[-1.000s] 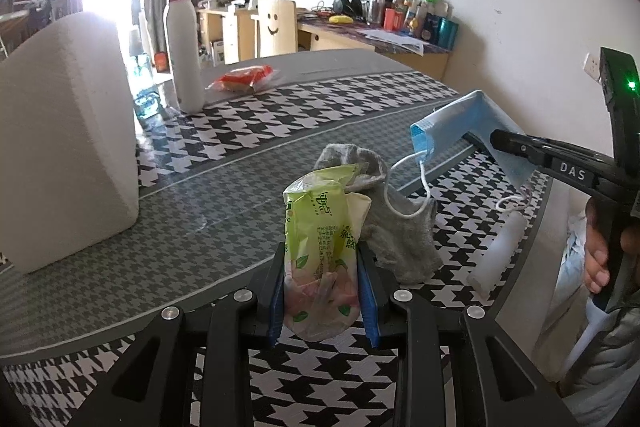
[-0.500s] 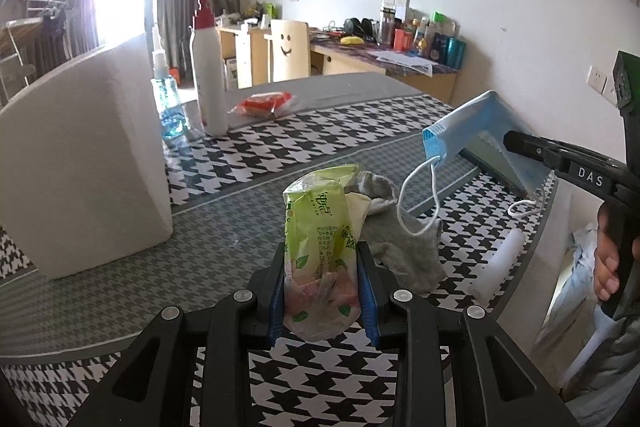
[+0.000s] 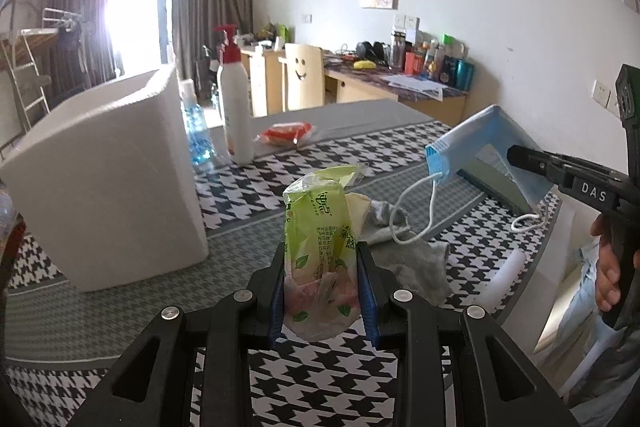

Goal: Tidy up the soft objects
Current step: 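Lift the blue mask with the right tool while the left tool lifts the green packet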

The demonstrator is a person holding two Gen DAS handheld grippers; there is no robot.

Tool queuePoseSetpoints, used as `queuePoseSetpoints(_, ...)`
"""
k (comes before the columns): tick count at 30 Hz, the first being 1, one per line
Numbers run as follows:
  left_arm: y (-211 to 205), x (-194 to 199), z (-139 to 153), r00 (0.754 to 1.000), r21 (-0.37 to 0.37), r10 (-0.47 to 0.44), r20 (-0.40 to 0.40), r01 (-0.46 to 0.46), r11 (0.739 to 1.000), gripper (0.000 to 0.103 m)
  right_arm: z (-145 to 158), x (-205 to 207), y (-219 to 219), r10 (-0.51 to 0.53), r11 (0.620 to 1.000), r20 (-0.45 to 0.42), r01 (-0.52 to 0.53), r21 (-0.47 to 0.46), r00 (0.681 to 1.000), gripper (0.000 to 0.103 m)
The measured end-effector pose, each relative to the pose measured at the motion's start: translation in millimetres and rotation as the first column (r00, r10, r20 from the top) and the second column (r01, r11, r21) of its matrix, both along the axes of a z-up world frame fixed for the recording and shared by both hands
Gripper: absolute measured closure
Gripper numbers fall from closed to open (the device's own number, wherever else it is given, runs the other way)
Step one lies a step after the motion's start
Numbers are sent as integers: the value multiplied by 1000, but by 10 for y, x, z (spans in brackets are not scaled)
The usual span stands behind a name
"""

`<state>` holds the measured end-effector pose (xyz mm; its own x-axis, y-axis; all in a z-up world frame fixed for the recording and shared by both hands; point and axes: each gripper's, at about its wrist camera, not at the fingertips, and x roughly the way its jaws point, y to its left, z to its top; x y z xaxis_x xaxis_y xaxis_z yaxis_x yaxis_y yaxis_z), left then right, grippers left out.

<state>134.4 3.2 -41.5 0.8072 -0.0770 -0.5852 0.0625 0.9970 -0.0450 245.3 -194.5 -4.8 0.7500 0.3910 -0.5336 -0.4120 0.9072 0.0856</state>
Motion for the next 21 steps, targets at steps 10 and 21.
queuePoseSetpoints(10,100,-86,157,999,8,19,48,-19,1000,70,106,-28,107,35,999,31,-35,8,999,87)
queuePoseSetpoints(21,212,-141,300,994,17,54,94,-56,998,70,250,-29,219,70,997,75,-72,20,995,87)
